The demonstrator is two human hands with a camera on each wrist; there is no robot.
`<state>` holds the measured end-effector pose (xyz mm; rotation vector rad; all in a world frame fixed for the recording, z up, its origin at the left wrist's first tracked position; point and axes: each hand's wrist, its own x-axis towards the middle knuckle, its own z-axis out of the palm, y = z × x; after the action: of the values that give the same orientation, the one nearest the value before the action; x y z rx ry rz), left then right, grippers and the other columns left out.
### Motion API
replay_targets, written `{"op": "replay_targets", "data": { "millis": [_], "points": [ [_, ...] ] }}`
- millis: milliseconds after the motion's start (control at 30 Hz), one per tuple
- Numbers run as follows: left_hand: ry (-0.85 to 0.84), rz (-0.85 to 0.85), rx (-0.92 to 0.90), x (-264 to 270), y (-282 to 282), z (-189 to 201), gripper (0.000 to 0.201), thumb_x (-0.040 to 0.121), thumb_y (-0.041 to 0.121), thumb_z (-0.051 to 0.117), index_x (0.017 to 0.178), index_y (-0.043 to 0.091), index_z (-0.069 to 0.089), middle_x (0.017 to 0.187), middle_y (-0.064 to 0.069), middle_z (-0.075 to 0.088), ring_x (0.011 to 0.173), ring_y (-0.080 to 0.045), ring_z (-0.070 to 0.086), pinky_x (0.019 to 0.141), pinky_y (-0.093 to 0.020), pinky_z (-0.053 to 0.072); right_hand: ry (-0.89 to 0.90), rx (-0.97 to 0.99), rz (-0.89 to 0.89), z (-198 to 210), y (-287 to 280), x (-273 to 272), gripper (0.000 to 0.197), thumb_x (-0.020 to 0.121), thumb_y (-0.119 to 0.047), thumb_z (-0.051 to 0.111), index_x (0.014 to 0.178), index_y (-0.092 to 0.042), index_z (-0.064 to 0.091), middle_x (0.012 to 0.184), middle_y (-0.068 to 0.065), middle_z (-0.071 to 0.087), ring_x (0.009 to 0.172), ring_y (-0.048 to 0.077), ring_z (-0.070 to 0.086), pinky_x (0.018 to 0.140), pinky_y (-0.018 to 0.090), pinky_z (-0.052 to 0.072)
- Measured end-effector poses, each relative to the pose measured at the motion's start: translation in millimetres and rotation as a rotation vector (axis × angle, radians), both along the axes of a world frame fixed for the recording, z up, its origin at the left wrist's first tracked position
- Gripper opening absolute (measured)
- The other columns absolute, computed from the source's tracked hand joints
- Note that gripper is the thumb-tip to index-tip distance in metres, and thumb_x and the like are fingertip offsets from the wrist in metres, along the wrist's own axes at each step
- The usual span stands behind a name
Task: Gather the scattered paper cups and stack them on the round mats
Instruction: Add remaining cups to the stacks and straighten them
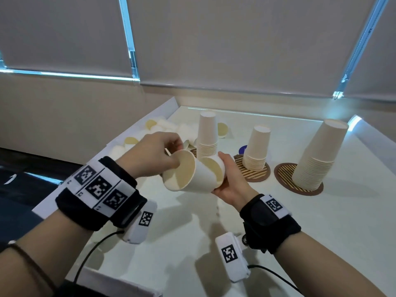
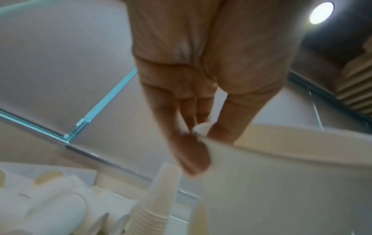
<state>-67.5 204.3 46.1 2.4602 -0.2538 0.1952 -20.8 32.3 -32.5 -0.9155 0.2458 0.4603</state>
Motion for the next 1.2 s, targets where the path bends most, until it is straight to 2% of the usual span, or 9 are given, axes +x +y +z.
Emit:
{"op": "replay_targets", "data": {
  "millis": [133,200,333,400,500,667,767,933,1200],
  "points": [
    [-0.268,0.089,-0.064,12.7,-26.5,-15.7,0.017,0.08,0.002,0.056,0.075,0.015,0.047,0.069,0.003,0.052,0.061,-0.018,0.044,0.051,-0.016,0.036,0.011,0.071,-0.018,8.3,0.3,8.3,0.045,0.091,-0.043,0.053,0.127,-0.016,0.052,0.105,0.016,0.064,0.088,0.031,0.064,0.063,0.047,0.059],
    [-0.3,0.138,0.031,23.1,-39.8,-29.2,0.014,0.08,-0.002,0.051,0.087,0.009,0.047,0.084,-0.004,0.05,0.073,-0.023,0.043,0.059,-0.027,0.034,-0.006,0.089,0.017,15.7,6.3,8.3,0.044,0.091,-0.042,0.054,0.125,-0.013,0.054,0.098,0.015,0.065,0.079,0.028,0.065,0.057,0.041,0.059],
    [-0.312,0.249,0.152,42.7,-50.8,-45.3,0.038,0.076,-0.001,0.056,0.112,-0.005,0.046,0.113,-0.02,0.044,0.103,-0.035,0.044,0.076,-0.038,0.037,-0.084,0.076,0.123,27.1,18.1,8.5,0.033,0.086,-0.035,0.061,0.106,-0.009,0.06,0.082,0.01,0.068,0.076,0.022,0.066,0.067,0.037,0.058],
    [-0.264,0.228,0.085,49.1,-44.8,-45.9,0.047,0.079,0.005,0.058,0.122,0.0,0.039,0.122,-0.016,0.041,0.112,-0.031,0.041,0.088,-0.037,0.039,-0.16,0.018,0.09,34.0,20.5,15.7,0.034,0.084,-0.03,0.065,0.109,-0.008,0.06,0.079,0.007,0.067,0.07,0.018,0.066,0.063,0.032,0.058],
    [-0.207,0.148,-0.044,57.8,-25.1,-43.3,0.045,0.09,0.009,0.051,0.132,0.012,0.035,0.128,-0.011,0.042,0.118,-0.026,0.042,0.1,-0.042,0.039,-0.411,-0.212,-0.077,50.5,19.0,38.4,0.062,0.072,-0.024,0.076,0.127,-0.008,0.05,0.104,0.009,0.064,0.086,0.02,0.065,0.074,0.039,0.058],
    [-0.111,0.429,0.15,88.6,20.7,-41.0,0.028,0.089,0.014,0.052,0.117,0.013,0.055,0.122,-0.011,0.052,0.114,-0.028,0.049,0.091,-0.038,0.042,-0.815,-0.644,-0.449,84.5,16.3,80.9,0.071,0.069,-0.022,0.08,0.124,-0.014,0.036,0.105,-0.004,0.057,0.095,0.015,0.061,0.076,0.025,0.053],
    [0.084,0.612,0.344,106.2,39.9,-49.7,0.032,0.085,0.017,0.054,0.118,0.015,0.052,0.124,-0.01,0.048,0.12,-0.029,0.042,0.092,-0.04,0.04,-0.882,-0.756,-0.548,88.4,20.4,110.9,0.074,0.069,-0.023,0.079,0.128,-0.013,0.036,0.116,0.005,0.055,0.098,0.019,0.057,0.071,0.019,0.045],
    [0.372,0.798,0.492,120.9,68.2,-81.0,0.044,0.082,0.029,0.063,0.116,0.009,0.044,0.121,-0.015,0.046,0.116,-0.03,0.046,0.098,-0.041,0.043,-0.816,-0.953,-0.448,58.8,27.3,143.5,0.076,0.067,-0.024,0.078,0.129,-0.01,0.037,0.122,0.01,0.051,0.104,0.024,0.054,0.088,0.037,0.049],
    [0.449,0.705,0.616,117.2,70.0,-102.1,0.063,0.068,0.034,0.078,0.111,0.014,0.036,0.116,-0.012,0.047,0.112,-0.028,0.046,0.092,-0.04,0.047,-0.622,-1.092,-0.162,0.5,18.7,160.0,0.073,0.064,-0.022,0.081,0.124,-0.005,0.044,0.121,0.012,0.054,0.109,0.028,0.056,0.088,0.038,0.049]
  ]
}}
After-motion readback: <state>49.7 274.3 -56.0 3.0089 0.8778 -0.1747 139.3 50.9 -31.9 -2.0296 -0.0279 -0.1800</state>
